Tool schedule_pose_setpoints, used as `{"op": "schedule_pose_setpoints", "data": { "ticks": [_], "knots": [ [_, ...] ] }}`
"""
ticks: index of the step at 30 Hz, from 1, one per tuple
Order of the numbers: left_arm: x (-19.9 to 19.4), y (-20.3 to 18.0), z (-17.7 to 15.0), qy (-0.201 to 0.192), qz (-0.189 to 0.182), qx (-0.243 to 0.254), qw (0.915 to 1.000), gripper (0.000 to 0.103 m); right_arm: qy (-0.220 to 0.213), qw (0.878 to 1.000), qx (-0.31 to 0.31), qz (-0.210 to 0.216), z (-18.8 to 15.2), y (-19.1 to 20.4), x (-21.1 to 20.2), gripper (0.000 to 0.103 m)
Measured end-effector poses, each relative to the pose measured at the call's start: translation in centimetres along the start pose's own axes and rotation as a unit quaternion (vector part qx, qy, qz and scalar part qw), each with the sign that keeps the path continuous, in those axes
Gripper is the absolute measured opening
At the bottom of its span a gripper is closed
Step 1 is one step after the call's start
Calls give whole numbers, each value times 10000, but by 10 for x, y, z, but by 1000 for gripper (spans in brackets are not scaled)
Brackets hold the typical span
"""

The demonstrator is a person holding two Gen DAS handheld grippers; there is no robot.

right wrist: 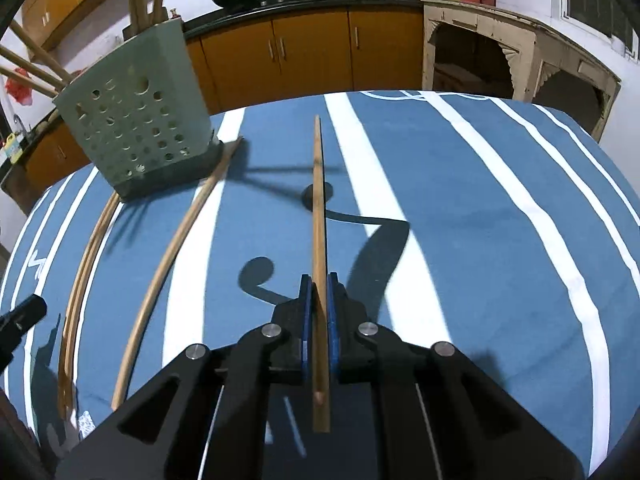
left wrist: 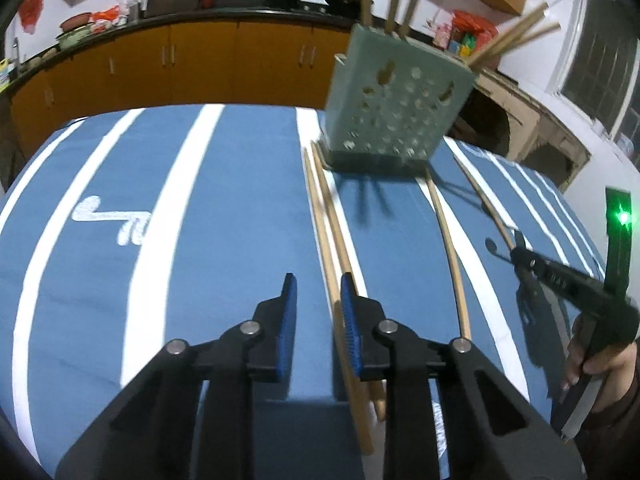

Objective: Organize utensils
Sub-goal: 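Move back to the table and grasp a chopstick with each tool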

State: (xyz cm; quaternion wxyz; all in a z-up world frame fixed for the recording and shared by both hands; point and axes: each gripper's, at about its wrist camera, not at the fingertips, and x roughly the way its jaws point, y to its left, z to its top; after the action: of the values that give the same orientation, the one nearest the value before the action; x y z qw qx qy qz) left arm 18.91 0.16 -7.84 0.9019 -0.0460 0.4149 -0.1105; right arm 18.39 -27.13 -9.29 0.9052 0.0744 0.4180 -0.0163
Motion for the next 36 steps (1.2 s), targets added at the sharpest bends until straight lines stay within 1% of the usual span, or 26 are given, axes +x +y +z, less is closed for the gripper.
{"op": "schedule_pose_setpoints", "data": {
  "ticks": [5, 6, 8, 11, 14, 18, 20, 22, 25, 26, 36],
  "knots": [
    [10, -12, -6, 238, -2, 221, 9995, 17, -25, 10000, -66, 8, -2, 3, 0, 8],
    [12, -15, -6, 269, 20, 267, 9993, 16, -22, 10000, -69, 14, -2, 3, 0, 8],
    [16, -18, -8, 339, 122, 352, 9987, 11, -20, 10000, -78, 28, -2, 4, -1, 8],
    [19, -17, -8, 336, 233, 362, 9985, 9, -25, 9999, -151, 30, -2, 5, -2, 8],
    [22, -9, -4, 270, 496, 307, 9979, 8, -19, 9999, -152, 46, -2, 5, -2, 8],
    [26, 21, 11, 197, 796, -69, 9966, 8, -7, 9998, -165, 109, -4, 6, -3, 8],
    [25, 31, 15, 194, 857, -125, 9961, 8, -14, 9997, -198, 115, -5, 8, -4, 8],
    [24, 36, 16, 208, 809, -109, 9964, 9, -13, 9997, -215, 113, -6, 9, -4, 8],
    [22, 35, 12, 155, 858, 35, 9962, 10, -11, 9997, -213, 109, -6, 10, -4, 8],
    [21, 34, 12, 149, 858, 52, 9962, 12, -12, 9997, -211, 112, -6, 10, -4, 8],
    [23, 35, 13, 162, 869, 75, 9961, 12, -10, 9997, -251, 72, -6, 10, -3, 9]
  ]
}}
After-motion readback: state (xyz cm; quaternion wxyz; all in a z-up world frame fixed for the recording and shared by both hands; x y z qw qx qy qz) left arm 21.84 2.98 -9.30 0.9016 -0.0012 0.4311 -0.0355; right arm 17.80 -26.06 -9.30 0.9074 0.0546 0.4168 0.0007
